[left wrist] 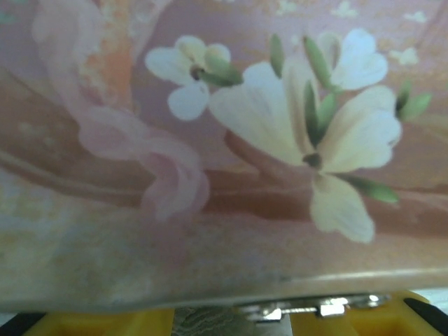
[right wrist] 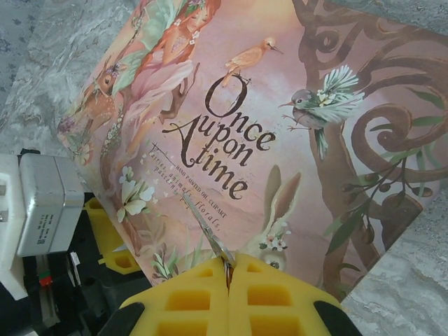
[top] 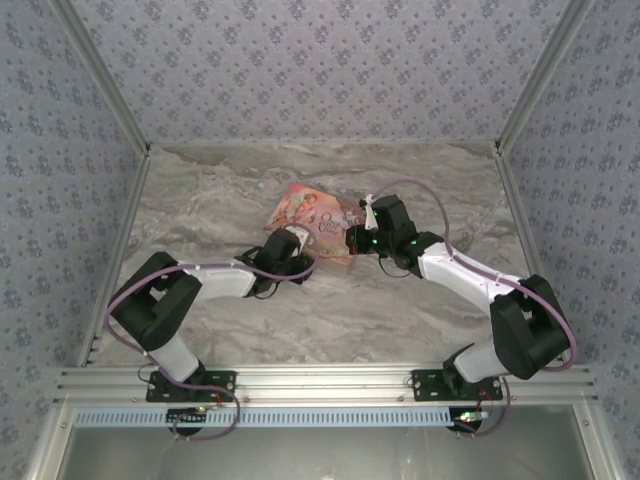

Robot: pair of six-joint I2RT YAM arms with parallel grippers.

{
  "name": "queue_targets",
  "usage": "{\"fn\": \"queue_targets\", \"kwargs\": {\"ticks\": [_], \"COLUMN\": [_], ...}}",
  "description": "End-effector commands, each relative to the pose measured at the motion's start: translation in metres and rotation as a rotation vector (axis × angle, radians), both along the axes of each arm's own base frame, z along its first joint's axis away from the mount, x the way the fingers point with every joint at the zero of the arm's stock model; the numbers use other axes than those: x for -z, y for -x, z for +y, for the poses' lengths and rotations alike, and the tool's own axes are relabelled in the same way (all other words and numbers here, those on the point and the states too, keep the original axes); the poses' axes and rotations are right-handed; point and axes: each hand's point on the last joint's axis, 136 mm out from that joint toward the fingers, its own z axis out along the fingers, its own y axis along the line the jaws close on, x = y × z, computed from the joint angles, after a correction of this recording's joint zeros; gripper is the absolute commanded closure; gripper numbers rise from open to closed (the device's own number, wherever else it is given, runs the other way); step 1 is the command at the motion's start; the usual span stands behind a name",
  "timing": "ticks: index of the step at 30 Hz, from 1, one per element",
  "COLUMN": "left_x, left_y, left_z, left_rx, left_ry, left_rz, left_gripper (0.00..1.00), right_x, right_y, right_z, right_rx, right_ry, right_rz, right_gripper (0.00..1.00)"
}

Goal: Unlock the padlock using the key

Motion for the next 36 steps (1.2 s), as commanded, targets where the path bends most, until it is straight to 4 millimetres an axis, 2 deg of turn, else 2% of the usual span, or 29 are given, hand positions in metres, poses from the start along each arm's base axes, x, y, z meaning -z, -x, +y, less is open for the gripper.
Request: {"fn": "queue_targets", "kwargs": {"ticks": [1, 6, 20, 29, 36], "left_x": [-0.006, -0.006, 0.012, -0.008, -0.03], "left_y": [-0.008, -0.009, -0.011, -0.011, -0.008], "left_z": [-0.005, -0.007, -0.01, -0.016, -0.022], "left_rx": [0.01, 0.023, 0.046, 0.067, 0.054], "left_ry": [0.009, 0.016, -0.004, 0.028, 0.079], "left_rz": [-0.068, -0.098, -0.099, -0.111, -0.059], "left_gripper": [0.56, 0.56, 0.58, 0.7, 0.74], "right_x": [-0.003, -0.002, -0.006, -0.006, 0.009], "right_y": [0.002, 0.002, 0.003, 0.007, 0.018], "right_z": [-0.001, -0.001, -0.001, -0.002, -0.005], "right_rx": [-0.006, -0.005, -0.014, -0.022, -0.035], "right_ry": [0.015, 0.013, 0.011, 0.014, 0.043], "right_rz": [-0.014, -0.015, -0.029, -0.042, -0.064], "right_gripper": [1.0, 1.0, 1.0, 1.0, 1.0]}}
